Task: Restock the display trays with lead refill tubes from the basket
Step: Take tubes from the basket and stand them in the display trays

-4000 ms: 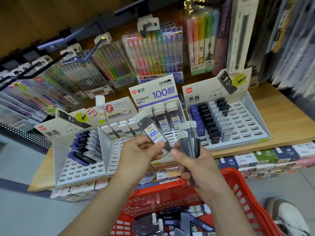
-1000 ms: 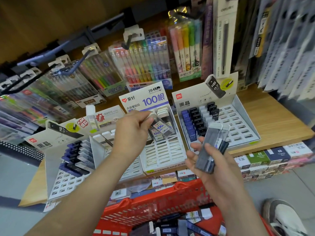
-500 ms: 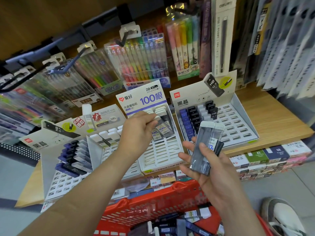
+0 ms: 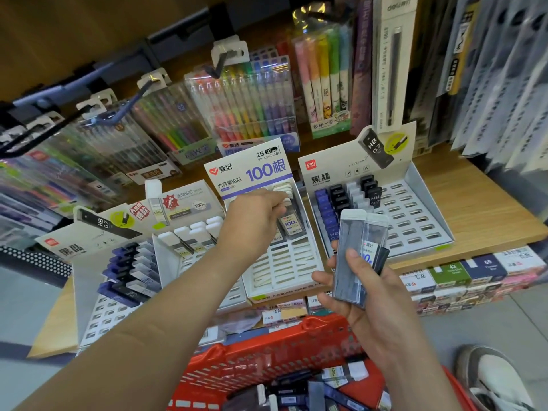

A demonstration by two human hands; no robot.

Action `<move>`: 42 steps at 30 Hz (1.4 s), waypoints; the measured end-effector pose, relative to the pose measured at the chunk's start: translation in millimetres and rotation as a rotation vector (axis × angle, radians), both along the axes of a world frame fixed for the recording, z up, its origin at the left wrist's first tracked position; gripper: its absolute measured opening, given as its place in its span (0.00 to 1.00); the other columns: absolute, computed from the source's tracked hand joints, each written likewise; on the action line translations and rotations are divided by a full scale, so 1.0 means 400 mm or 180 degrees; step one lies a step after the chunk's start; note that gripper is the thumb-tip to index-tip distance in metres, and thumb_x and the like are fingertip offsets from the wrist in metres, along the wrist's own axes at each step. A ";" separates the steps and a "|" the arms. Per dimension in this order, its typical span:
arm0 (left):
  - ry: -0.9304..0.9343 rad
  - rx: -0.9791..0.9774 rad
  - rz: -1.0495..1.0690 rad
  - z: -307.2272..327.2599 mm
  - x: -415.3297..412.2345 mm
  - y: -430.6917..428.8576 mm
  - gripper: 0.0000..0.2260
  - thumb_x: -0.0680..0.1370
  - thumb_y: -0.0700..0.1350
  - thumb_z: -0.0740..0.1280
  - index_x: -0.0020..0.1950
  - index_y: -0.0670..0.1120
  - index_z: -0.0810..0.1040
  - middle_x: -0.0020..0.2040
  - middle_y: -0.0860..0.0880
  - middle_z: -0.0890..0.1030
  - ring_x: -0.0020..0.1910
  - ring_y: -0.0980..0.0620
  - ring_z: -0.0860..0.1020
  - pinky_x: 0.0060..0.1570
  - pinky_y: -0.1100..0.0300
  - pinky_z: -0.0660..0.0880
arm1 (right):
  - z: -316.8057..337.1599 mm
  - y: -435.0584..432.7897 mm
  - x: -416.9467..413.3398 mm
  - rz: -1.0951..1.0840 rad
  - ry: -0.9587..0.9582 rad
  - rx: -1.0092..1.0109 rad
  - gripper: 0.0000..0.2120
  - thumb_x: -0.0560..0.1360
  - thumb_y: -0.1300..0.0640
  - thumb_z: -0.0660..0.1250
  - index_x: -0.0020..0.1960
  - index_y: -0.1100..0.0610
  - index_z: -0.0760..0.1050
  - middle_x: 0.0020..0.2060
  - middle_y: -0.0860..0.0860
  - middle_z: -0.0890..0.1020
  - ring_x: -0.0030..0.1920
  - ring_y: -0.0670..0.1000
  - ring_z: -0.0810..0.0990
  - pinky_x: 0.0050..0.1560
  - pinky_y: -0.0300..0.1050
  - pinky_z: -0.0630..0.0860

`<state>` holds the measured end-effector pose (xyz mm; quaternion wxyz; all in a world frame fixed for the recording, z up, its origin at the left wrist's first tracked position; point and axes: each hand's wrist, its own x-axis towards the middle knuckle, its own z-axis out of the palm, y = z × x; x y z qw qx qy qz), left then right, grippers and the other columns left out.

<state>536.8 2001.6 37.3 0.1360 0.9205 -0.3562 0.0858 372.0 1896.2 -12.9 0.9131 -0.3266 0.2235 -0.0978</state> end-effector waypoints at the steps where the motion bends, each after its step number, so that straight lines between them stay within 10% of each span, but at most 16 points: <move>1: -0.0026 0.0002 0.0008 0.003 0.000 -0.001 0.11 0.79 0.42 0.65 0.60 0.47 0.79 0.54 0.47 0.82 0.55 0.46 0.78 0.55 0.53 0.73 | 0.000 0.001 0.001 -0.0009 0.0024 -0.0014 0.15 0.77 0.54 0.65 0.60 0.60 0.78 0.42 0.55 0.84 0.42 0.56 0.86 0.30 0.45 0.81; 12: -0.0692 0.0199 -0.0327 -0.005 0.002 -0.021 0.05 0.72 0.39 0.72 0.46 0.42 0.84 0.41 0.44 0.79 0.42 0.41 0.76 0.40 0.54 0.74 | 0.008 0.010 0.002 -0.0034 0.0134 0.0030 0.10 0.77 0.57 0.66 0.55 0.60 0.79 0.39 0.56 0.84 0.38 0.54 0.85 0.26 0.44 0.79; 30: -0.0493 0.0105 0.0062 0.000 0.020 -0.022 0.07 0.76 0.43 0.68 0.54 0.46 0.81 0.49 0.48 0.78 0.53 0.47 0.73 0.50 0.56 0.72 | -0.003 0.032 0.012 0.0119 0.0227 -0.0250 0.15 0.72 0.56 0.69 0.57 0.61 0.77 0.39 0.57 0.84 0.31 0.50 0.83 0.23 0.39 0.75; 36: 0.2736 -0.1263 -0.0462 0.055 -0.088 0.042 0.22 0.72 0.29 0.68 0.57 0.53 0.80 0.58 0.53 0.81 0.57 0.54 0.79 0.58 0.60 0.75 | -0.013 0.020 0.010 0.0588 0.0026 0.0285 0.20 0.68 0.50 0.77 0.48 0.64 0.76 0.27 0.55 0.75 0.21 0.46 0.68 0.17 0.35 0.61; 42: 0.3492 -0.1985 -0.0034 0.082 -0.115 0.148 0.15 0.63 0.36 0.77 0.48 0.48 0.85 0.49 0.43 0.84 0.46 0.48 0.80 0.46 0.63 0.77 | -0.036 0.035 -0.005 0.1689 -0.0502 0.1083 0.34 0.64 0.53 0.81 0.62 0.71 0.74 0.23 0.51 0.67 0.18 0.41 0.61 0.15 0.30 0.58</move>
